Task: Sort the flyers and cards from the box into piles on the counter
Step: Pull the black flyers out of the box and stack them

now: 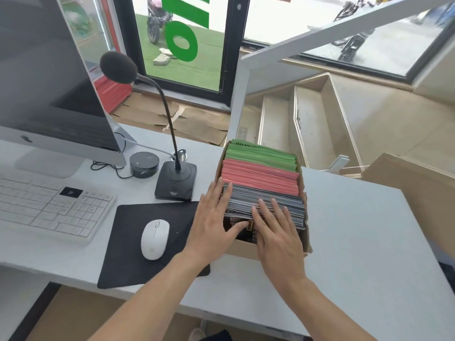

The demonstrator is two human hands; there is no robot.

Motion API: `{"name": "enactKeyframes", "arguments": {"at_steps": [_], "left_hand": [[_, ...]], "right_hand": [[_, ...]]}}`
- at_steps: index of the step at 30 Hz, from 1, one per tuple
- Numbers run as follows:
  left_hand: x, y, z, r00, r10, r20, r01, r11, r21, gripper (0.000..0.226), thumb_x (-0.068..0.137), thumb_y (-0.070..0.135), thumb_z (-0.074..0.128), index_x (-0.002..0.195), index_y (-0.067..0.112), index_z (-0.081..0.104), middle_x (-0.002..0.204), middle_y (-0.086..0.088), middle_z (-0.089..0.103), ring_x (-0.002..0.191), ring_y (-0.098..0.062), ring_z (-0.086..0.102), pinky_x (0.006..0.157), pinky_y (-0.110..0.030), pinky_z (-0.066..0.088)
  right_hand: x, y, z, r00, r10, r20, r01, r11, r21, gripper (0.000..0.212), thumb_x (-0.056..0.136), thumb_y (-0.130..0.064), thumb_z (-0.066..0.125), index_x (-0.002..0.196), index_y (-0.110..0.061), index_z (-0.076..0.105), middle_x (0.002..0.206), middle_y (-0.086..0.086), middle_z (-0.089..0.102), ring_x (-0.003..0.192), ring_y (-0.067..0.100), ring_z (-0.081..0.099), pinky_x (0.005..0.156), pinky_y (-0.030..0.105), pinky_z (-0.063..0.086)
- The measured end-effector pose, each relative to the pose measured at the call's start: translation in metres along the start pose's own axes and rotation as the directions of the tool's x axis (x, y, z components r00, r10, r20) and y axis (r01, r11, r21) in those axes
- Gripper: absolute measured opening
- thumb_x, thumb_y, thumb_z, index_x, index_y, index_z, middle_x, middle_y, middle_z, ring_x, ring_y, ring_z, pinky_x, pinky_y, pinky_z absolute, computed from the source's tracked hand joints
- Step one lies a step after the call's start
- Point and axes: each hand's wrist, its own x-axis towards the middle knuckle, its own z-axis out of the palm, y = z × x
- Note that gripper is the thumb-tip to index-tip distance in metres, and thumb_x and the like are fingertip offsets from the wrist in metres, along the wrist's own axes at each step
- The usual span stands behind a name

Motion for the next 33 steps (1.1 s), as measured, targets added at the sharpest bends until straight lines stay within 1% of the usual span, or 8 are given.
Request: {"name": "enactKeyframes", "arguments": {"at_steps": [4, 9, 20, 23, 25, 27, 30, 33], "left_hand": [[0.0, -0.002, 0.002, 1.0, -0.007, -0.003, 0.007, 1.0, 0.007, 0.096, 0.091, 0.055, 0.064, 0.161, 0.033, 0.001, 0.168, 0.012, -0.012, 0.153, -0.007, -0.014, 0.127, -0.046, 0.007], [-0.002, -0.002, 0.004, 0.999, -0.02, -0.035, 0.02, 1.0, 0.001, 0.094, 0.088, 0.047, 0.071, 0.16, 0.035, 0.013, 0.168, 0.014, -0.007, 0.154, -0.006, -0.01, 0.127, -0.043, 0.007], [-0.009, 0.006, 0.004, 0.992, -0.105, -0.073, 0.107, 0.994, 0.016, 0.087, 0.09, 0.049, 0.067, 0.16, 0.035, 0.017, 0.169, 0.011, 0.001, 0.154, -0.007, -0.007, 0.126, -0.049, 0.013], [-0.015, 0.013, 0.004, 0.982, -0.165, -0.095, 0.166, 0.986, 0.004, 0.092, 0.091, 0.049, 0.066, 0.161, 0.03, 0.01, 0.169, 0.01, 0.0, 0.154, -0.006, -0.008, 0.127, -0.048, 0.009], [-0.024, 0.025, 0.003, 0.968, -0.214, -0.13, 0.21, 0.977, -0.046, 0.094, 0.091, 0.041, 0.069, 0.161, 0.026, 0.009, 0.169, 0.01, 0.001, 0.154, -0.004, -0.007, 0.127, -0.047, 0.009], [-0.037, 0.04, 0.007, 0.955, -0.232, -0.183, 0.215, 0.97, -0.109, 0.092, 0.09, 0.029, 0.072, 0.161, 0.024, 0.013, 0.168, 0.012, 0.007, 0.154, -0.003, -0.001, 0.126, -0.048, 0.014], [-0.054, 0.061, 0.013, 0.902, -0.351, -0.252, 0.288, 0.923, -0.255, 0.093, 0.09, 0.022, 0.074, 0.159, 0.031, 0.013, 0.166, 0.016, 0.013, 0.152, 0.001, 0.007, 0.125, -0.041, 0.02], [-0.057, 0.078, 0.006, 0.786, -0.522, -0.332, 0.365, 0.825, -0.432, 0.098, 0.087, 0.033, 0.076, 0.159, 0.037, 0.011, 0.163, 0.022, 0.017, 0.149, 0.008, 0.012, 0.124, -0.031, 0.021]], "right_hand": [[0.001, 0.002, -0.002, 1.0, -0.024, 0.02, 0.024, 0.999, -0.022, 0.047, 0.097, -0.012, 0.058, 0.144, -0.013, 0.053, 0.155, 0.004, 0.041, 0.15, 0.027, 0.027, 0.117, 0.05, 0.032], [-0.008, 0.001, 0.0, 0.999, -0.049, 0.02, 0.048, 0.998, 0.028, 0.051, 0.099, -0.012, 0.051, 0.149, -0.01, 0.045, 0.159, 0.005, 0.035, 0.15, 0.025, 0.025, 0.117, 0.052, 0.031], [-0.007, 0.009, 0.001, 0.992, -0.123, -0.019, 0.125, 0.985, 0.123, 0.049, 0.097, -0.011, 0.053, 0.146, -0.008, 0.048, 0.157, 0.004, 0.039, 0.151, 0.028, 0.025, 0.115, 0.059, 0.031], [-0.006, 0.01, 0.001, 0.99, -0.129, -0.054, 0.136, 0.98, 0.147, 0.042, 0.099, -0.016, 0.054, 0.14, -0.011, 0.057, 0.153, 0.004, 0.045, 0.149, 0.029, 0.029, 0.115, 0.059, 0.031], [-0.003, 0.012, -0.003, 0.991, -0.098, -0.096, 0.116, 0.972, 0.203, 0.029, 0.097, -0.021, 0.062, 0.125, -0.018, 0.069, 0.146, 0.005, 0.054, 0.143, 0.033, 0.04, 0.114, 0.058, 0.032], [0.0, 0.012, -0.01, 0.988, -0.098, -0.119, 0.124, 0.963, 0.238, 0.015, 0.092, -0.021, 0.071, 0.107, -0.023, 0.075, 0.127, 0.001, 0.066, 0.124, 0.03, 0.055, 0.106, 0.048, 0.04], [0.004, 0.011, -0.022, 0.988, -0.143, -0.063, 0.155, 0.939, 0.306, 0.008, 0.094, -0.02, 0.069, 0.098, -0.027, 0.071, 0.094, -0.011, 0.069, 0.089, 0.016, 0.065, 0.078, 0.032, 0.048], [0.009, 0.019, -0.047, 0.998, -0.042, -0.037, 0.054, 0.875, 0.481, 0.017, 0.091, -0.013, 0.071, 0.1, -0.028, 0.07, 0.09, -0.017, 0.068, 0.077, 0.005, 0.065, 0.061, 0.026, 0.052]]}}
